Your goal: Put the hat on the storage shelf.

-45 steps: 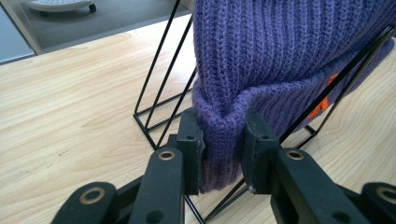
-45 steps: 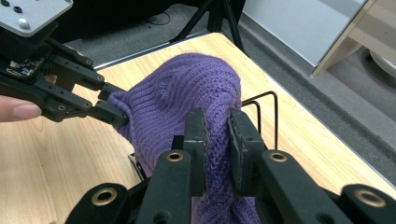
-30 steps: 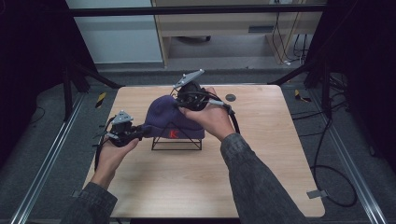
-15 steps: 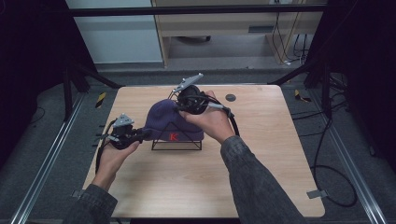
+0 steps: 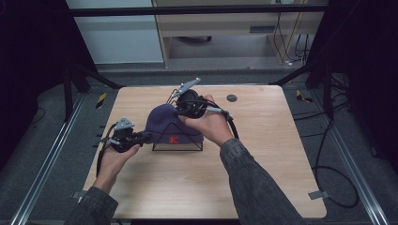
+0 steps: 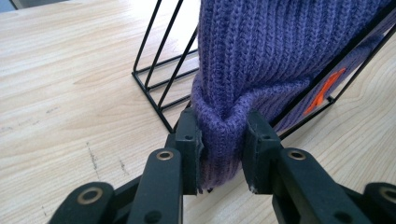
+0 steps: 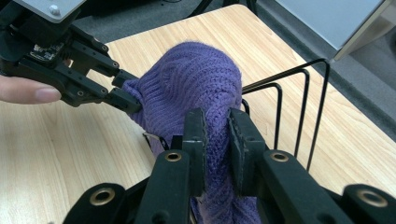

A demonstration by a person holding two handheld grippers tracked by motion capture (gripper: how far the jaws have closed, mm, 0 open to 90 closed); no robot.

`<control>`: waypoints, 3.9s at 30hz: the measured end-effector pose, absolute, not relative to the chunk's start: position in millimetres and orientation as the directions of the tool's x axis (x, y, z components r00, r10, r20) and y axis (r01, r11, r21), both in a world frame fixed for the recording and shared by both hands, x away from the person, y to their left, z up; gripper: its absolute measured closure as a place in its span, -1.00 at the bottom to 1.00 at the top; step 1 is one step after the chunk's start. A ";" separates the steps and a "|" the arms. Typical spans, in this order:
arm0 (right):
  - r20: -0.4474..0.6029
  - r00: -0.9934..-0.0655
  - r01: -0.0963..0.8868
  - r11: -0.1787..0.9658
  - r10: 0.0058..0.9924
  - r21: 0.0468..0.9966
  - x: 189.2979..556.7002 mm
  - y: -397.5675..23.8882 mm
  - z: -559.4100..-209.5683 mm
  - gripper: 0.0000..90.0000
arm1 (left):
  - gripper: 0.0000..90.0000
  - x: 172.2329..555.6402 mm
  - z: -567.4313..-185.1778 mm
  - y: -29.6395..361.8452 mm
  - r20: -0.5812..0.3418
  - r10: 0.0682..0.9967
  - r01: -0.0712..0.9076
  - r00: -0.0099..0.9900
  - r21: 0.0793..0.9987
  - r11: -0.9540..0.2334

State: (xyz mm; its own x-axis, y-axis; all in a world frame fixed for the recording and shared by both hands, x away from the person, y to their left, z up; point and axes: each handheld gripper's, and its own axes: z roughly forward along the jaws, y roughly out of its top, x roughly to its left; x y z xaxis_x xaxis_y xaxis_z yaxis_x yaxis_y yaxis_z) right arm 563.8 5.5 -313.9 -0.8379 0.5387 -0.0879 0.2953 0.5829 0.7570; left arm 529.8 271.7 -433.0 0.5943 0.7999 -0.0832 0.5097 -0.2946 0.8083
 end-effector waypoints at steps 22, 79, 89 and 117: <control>-0.074 -0.838 0.315 0.590 0.540 0.743 563.0 12.9 -320.9 0.58 | 0.33 526.2 -445.3 274.9 -0.086 0.815 0.534 0.573 0.793 -0.292; -0.046 -0.694 0.391 0.430 0.718 0.814 517.8 -103.8 -328.4 -0.77 | -0.95 538.9 -493.5 316.1 0.027 0.918 0.739 0.396 0.583 -0.337; 0.047 -0.599 0.522 0.346 0.799 0.779 488.8 -187.9 -396.7 -0.79 | -1.00 537.2 -496.3 316.9 0.022 0.919 0.728 0.393 0.603 -0.326; 0.084 -0.371 0.669 0.203 0.925 0.715 476.9 -250.6 -498.7 -0.73 | -1.00 536.5 -497.7 312.1 0.022 0.908 0.709 0.419 0.616 -0.342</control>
State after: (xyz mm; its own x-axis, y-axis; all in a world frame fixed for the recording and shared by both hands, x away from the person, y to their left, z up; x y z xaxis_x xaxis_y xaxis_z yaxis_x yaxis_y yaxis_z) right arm 476.9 -250.6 -498.7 -0.3708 0.9249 0.0839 0.6688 0.2033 0.7151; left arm 536.5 312.1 -497.7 0.4185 0.9079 0.0220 0.7093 -0.3419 0.6164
